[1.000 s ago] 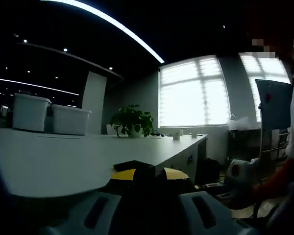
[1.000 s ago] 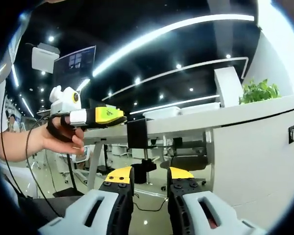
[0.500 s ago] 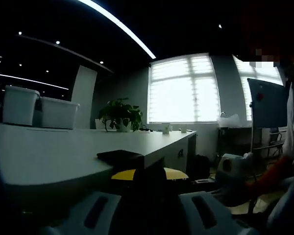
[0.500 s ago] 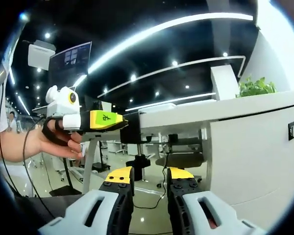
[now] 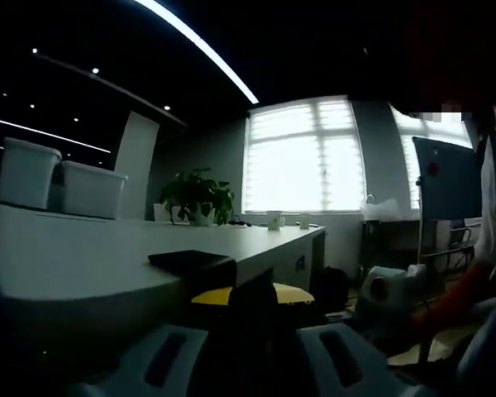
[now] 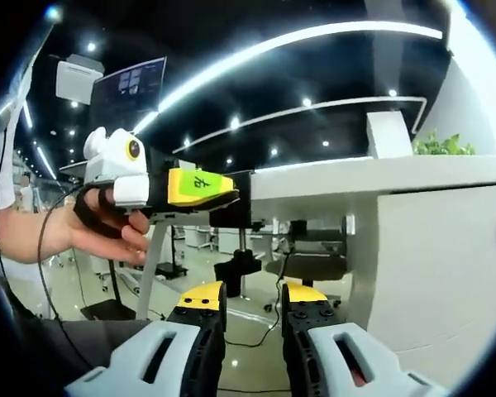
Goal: Clamp the fixed fixture on the desktop, loosen the retaining clip, secure it to the edge of the desk, and tighten the retaining clip.
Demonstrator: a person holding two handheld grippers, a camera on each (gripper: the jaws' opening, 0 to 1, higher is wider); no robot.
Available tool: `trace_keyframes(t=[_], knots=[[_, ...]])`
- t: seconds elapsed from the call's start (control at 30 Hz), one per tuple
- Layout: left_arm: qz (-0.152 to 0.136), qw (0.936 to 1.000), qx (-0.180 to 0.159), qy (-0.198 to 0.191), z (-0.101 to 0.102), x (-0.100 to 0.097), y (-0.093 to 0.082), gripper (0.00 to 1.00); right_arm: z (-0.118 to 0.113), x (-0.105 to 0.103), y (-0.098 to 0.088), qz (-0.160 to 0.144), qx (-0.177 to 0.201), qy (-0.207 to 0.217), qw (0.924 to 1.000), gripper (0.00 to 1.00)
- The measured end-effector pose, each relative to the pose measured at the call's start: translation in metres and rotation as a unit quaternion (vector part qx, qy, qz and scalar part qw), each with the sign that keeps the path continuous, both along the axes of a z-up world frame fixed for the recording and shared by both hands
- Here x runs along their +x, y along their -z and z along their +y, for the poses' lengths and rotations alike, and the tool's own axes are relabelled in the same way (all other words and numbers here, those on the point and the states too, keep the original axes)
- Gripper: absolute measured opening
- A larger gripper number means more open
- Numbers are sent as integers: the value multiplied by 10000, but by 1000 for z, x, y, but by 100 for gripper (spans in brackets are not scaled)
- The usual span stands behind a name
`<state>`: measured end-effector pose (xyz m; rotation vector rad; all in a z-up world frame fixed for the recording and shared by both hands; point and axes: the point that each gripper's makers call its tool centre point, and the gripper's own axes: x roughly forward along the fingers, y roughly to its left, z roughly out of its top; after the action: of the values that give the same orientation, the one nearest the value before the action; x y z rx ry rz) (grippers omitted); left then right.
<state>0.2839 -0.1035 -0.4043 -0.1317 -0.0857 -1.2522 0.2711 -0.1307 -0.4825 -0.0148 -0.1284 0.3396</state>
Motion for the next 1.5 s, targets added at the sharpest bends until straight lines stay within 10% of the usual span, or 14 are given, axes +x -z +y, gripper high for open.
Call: trace_keyframes(t=[0.8,1.27,1.5], knots=[[26,9992,-401,73,4,10,-7,3,28,52,-5,-39,-515,580,9970,26],[-110,9993,-243,278,2,7,-7,3,29,60,0,-23,195,933,9954,25],[-115,9987,-265,411,3,6,-12,3,28,55,-4,-442,-224,376,9981,23]])
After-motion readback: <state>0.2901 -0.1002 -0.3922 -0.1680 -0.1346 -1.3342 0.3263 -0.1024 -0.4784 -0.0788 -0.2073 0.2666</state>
